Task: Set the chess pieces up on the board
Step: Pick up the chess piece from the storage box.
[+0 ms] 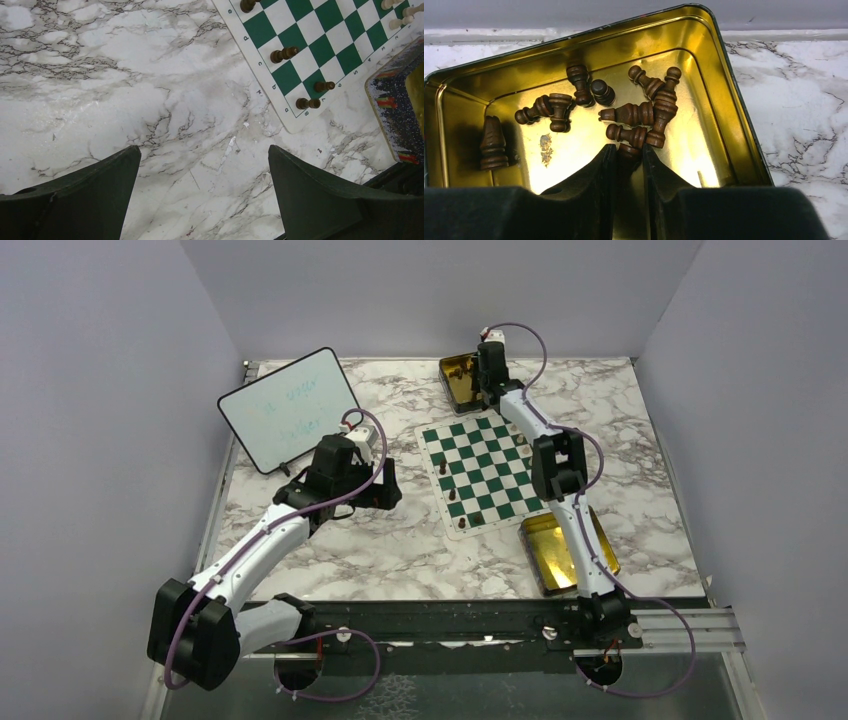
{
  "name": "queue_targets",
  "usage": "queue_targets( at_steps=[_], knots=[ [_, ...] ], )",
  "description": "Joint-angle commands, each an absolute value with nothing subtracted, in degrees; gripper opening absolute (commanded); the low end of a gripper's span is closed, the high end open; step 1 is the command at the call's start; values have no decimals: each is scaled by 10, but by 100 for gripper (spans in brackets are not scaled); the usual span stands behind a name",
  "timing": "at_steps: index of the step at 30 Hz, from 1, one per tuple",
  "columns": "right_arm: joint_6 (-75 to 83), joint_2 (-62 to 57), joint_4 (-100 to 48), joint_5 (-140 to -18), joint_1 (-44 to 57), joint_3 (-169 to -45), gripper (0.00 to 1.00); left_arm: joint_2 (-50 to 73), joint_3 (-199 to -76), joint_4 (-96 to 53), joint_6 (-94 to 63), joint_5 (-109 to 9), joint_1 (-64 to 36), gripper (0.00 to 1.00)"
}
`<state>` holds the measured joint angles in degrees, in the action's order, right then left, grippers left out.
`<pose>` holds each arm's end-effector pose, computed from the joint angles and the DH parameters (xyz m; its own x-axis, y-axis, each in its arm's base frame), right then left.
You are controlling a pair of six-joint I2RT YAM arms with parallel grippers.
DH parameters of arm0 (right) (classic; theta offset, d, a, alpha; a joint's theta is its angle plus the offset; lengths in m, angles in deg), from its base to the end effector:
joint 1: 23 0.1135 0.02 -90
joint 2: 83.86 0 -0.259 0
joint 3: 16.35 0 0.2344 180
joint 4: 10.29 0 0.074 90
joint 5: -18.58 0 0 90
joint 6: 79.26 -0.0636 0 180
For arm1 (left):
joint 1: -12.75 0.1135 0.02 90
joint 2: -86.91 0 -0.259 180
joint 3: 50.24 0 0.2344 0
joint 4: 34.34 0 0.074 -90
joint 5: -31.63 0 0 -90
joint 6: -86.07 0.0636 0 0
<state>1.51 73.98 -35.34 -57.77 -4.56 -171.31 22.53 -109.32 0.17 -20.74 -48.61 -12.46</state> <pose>0.5872 0.1800 0.1358 -0.4562 0.0122 -0.8898 -0.0369 0.9988 0.0326 0.2183 -0.1147 0.2379 -0.7100 0.0192 -0.7040 0.3471 0.8793 -0.3261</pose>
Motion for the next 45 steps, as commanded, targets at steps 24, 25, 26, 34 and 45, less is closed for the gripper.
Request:
queue_targets(
  at_steps=[24,25,26,34,45],
  knots=[
    [-38,669,-297,-600,-65,-1646,17,221,-1114,11,-204,-502,-125,99],
    [-40,663,-293,-602,-66,-1643,17,222,-1114,11,-204,-504,-124,99],
    [-42,656,-289,-604,-67,-1639,17,224,-1114,11,-204,-506,-125,99],
    [-44,623,-281,-641,-68,-1620,17,232,-1113,11,-204,-517,-125,99],
    [-55,520,-284,-677,-68,-1510,17,234,-1112,11,-211,-521,-125,99]
  ],
)
